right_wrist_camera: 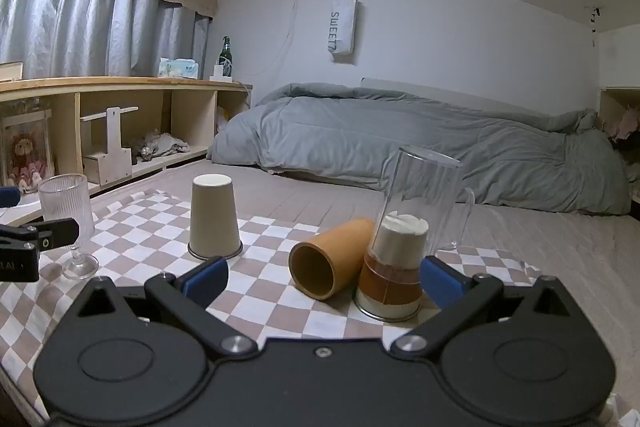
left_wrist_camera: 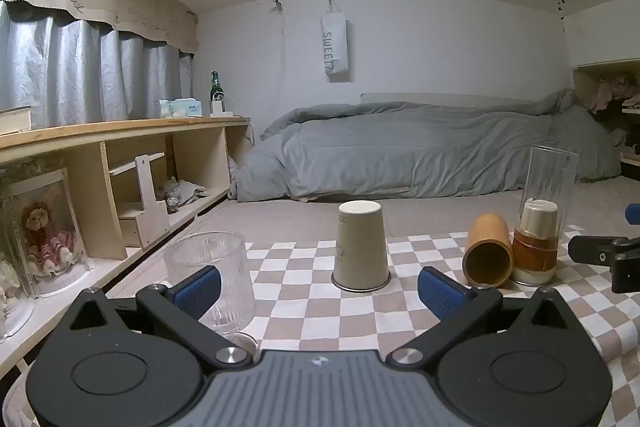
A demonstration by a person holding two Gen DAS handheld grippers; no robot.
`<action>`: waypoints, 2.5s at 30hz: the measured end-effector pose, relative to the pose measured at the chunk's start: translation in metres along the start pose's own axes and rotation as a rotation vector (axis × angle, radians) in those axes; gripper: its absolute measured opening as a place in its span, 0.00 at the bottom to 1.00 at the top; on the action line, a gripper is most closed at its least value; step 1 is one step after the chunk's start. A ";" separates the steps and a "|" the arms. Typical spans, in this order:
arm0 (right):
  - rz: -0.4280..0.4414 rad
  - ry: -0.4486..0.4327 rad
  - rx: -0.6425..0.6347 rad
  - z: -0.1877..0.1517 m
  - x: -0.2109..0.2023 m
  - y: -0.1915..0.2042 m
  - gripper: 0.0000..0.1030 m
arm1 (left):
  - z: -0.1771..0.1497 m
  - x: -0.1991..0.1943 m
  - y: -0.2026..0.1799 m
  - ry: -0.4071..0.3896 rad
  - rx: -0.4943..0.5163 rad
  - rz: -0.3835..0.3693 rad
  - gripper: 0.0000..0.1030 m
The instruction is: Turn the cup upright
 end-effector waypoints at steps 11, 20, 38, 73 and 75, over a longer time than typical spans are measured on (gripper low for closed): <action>0.001 0.009 0.010 -0.001 0.001 -0.001 1.00 | 0.000 0.002 -0.004 0.002 -0.004 0.000 1.00; 0.002 0.009 0.010 -0.001 0.002 -0.001 1.00 | -0.001 0.002 -0.009 0.005 -0.003 -0.003 1.00; 0.002 0.009 0.011 -0.001 0.001 -0.001 1.00 | -0.004 0.004 -0.008 0.010 -0.008 -0.006 1.00; 0.000 0.010 0.009 -0.002 0.002 0.000 1.00 | -0.004 0.004 -0.008 0.012 -0.010 -0.005 1.00; 0.000 0.010 0.010 -0.002 0.002 0.000 1.00 | -0.004 0.004 -0.008 0.012 -0.009 -0.005 1.00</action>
Point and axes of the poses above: each gripper's, at about its wrist camera, not at the fingertips, and x roughly the way its jaws point, y to its left, z to its top, the point moved 8 cm from there along x, roughly the way its jaws point, and after that the axes turned 6 degrees about x, right-handed, at the moved point
